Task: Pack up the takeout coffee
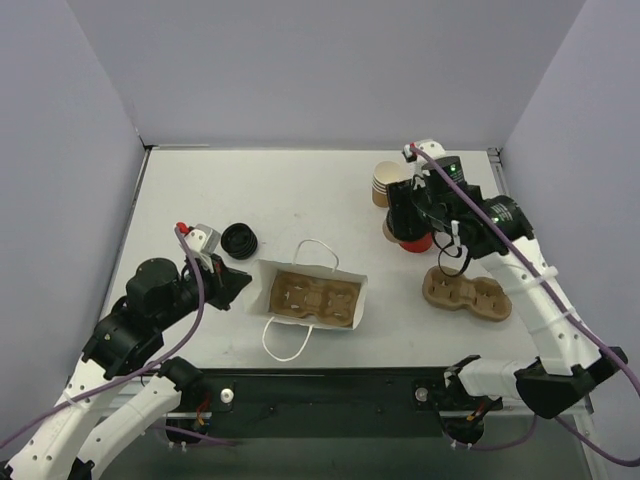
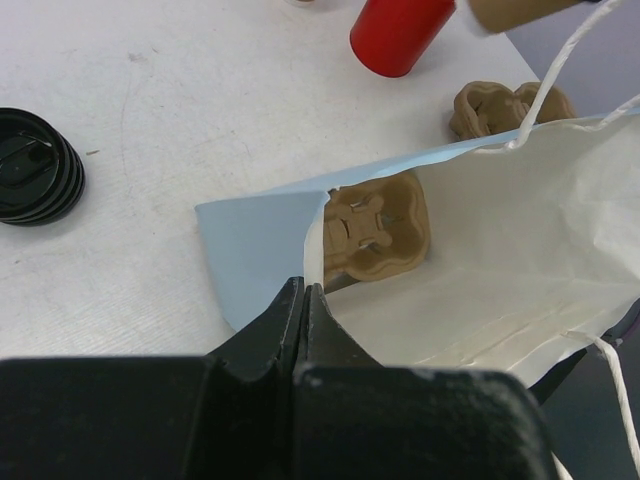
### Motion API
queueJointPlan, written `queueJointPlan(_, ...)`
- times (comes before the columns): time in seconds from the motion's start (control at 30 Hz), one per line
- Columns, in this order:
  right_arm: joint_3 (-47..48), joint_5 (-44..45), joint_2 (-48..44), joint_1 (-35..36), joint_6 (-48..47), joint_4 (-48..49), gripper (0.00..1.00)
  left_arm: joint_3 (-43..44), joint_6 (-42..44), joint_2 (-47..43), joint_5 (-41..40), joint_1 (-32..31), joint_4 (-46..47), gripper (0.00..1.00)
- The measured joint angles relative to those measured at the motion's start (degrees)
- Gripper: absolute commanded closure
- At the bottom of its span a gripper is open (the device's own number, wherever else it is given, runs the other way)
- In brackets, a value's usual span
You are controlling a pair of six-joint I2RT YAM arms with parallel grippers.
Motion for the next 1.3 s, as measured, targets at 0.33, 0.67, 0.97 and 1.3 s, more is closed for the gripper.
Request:
queueJointPlan(0.33,23.2,-2.3,-6.7,16.1,0.1,-3.8,0.55,0.0,0.0,1.8,-0.2,0.0,0.7,1.0)
queueJointPlan(0.67,27.2,-7.5,-6.1,34.9,1.5,-0.4,0.55,0.2,-0.4,3.2,-0.8,0.0,2.2,1.0)
queueJointPlan(0.97,20.4,-5.4,-0.3,44.2,-1.2,0.4,0.55,0.3,-0.3,0.0,0.6,0.0,2.5,1.0)
queueJointPlan(1.3,8.4,8.5,4.1,54.3,-10.8,-0.6,0.57,-3.2,0.7,-5.2,11.1,0.0,5.0,1.0)
